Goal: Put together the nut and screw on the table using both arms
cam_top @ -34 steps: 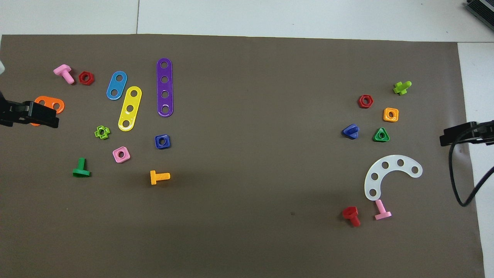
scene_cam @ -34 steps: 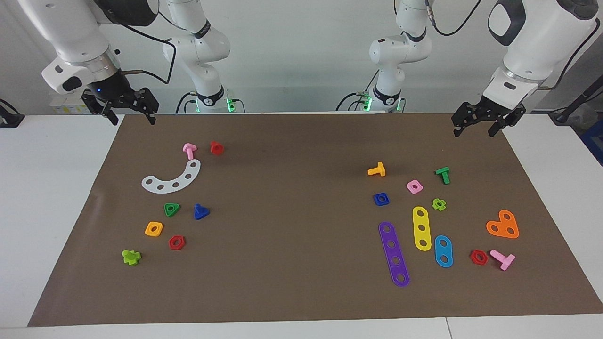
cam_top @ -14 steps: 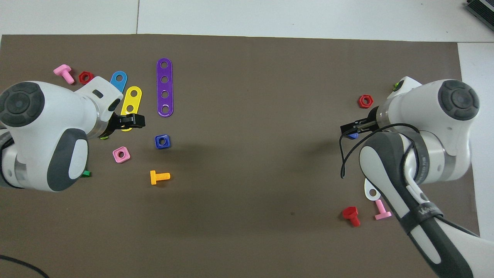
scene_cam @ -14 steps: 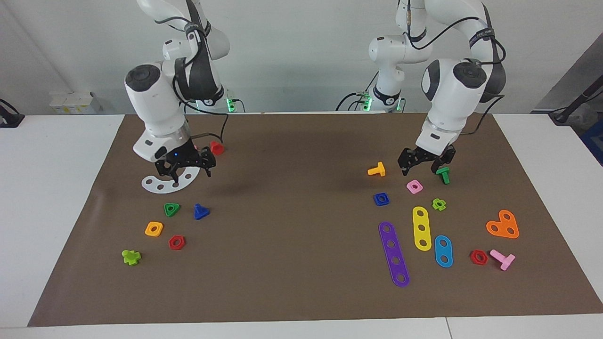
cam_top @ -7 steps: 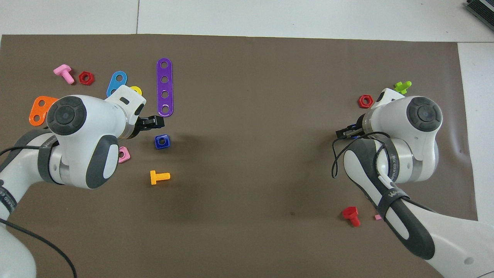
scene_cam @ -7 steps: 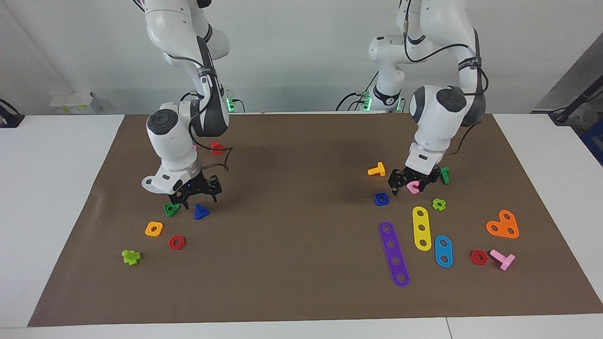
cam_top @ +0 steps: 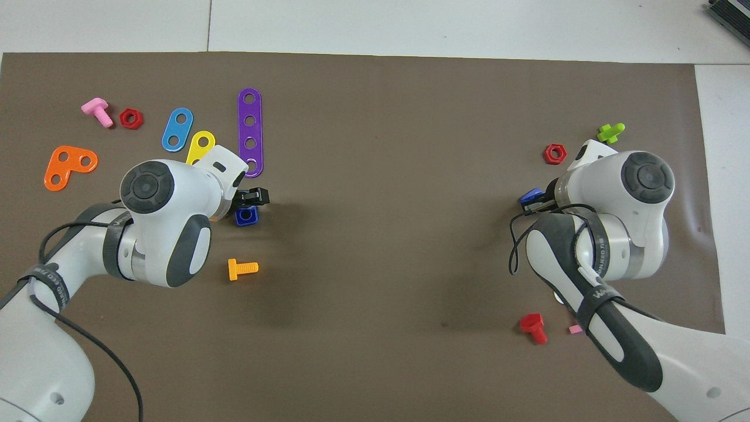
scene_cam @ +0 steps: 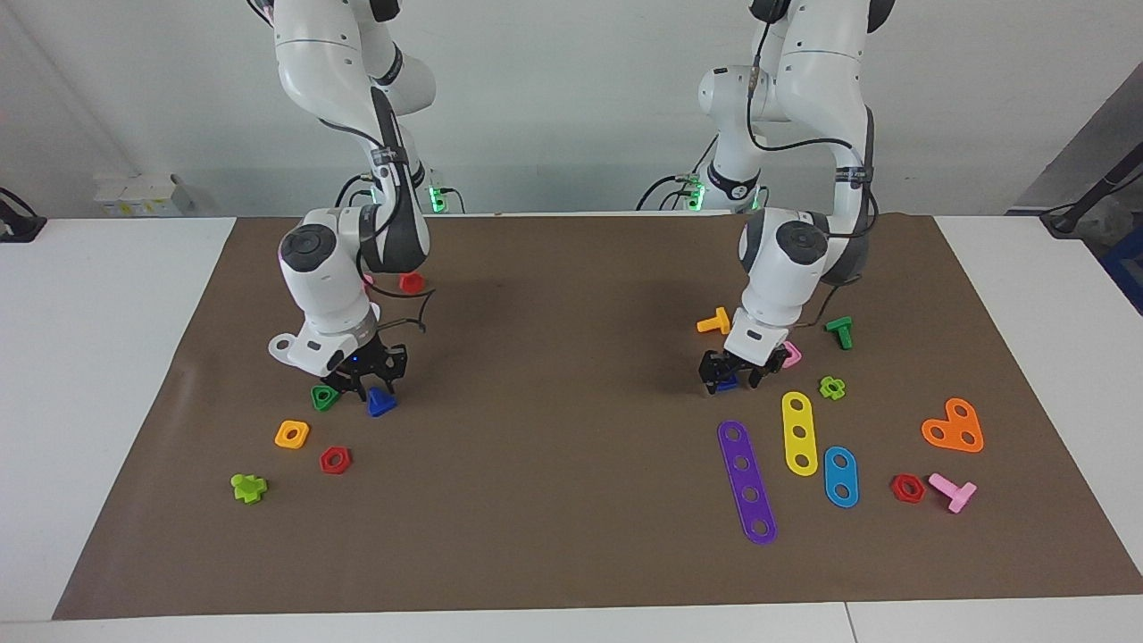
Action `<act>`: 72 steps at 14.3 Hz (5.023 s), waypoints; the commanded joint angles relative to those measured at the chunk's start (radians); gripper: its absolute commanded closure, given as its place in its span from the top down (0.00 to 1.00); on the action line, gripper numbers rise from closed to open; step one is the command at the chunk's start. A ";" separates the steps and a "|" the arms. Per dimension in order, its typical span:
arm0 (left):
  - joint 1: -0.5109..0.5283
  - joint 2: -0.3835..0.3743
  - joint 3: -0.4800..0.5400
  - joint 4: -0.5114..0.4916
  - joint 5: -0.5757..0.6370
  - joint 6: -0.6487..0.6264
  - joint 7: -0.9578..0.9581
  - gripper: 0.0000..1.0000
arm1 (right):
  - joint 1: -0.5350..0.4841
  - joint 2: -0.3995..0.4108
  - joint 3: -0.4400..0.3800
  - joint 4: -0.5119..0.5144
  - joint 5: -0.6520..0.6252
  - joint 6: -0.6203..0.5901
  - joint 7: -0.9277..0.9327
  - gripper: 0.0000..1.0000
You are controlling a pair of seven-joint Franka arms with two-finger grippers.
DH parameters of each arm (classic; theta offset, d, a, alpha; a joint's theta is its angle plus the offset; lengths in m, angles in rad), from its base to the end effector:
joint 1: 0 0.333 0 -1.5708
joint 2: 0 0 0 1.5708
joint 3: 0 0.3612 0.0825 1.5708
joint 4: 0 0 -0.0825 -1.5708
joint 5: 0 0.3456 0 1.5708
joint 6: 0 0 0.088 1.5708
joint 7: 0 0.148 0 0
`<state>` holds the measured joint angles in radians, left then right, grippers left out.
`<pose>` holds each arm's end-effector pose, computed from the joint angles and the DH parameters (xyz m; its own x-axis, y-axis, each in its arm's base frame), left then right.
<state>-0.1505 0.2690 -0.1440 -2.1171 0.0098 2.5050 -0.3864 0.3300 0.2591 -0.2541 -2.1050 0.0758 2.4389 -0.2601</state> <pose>0.5535 -0.1648 0.3293 0.9904 0.0950 0.1007 0.0877 -0.9933 0.0748 0.5702 0.0504 0.3360 0.9546 0.2873 0.0791 0.2856 -0.9578 0.0322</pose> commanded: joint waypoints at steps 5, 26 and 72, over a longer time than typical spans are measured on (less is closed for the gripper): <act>-0.032 -0.024 0.018 -0.004 0.001 -0.106 -0.009 0.59 | -0.009 -0.007 0.007 -0.024 0.028 0.052 -0.024 0.00; -0.040 0.055 0.015 0.342 -0.020 -0.376 -0.012 0.00 | 0.423 0.340 0.010 0.594 0.016 -0.126 0.800 0.00; -0.342 0.351 0.027 0.615 0.071 -0.297 -0.370 1.00 | -0.126 -0.319 -0.016 0.485 -0.070 -0.905 0.277 1.00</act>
<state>-0.4749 0.6202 -0.1333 -1.5070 0.0318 2.2136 -0.7358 0.2089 -0.0500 -0.2707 -1.5993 0.0121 1.5286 0.0464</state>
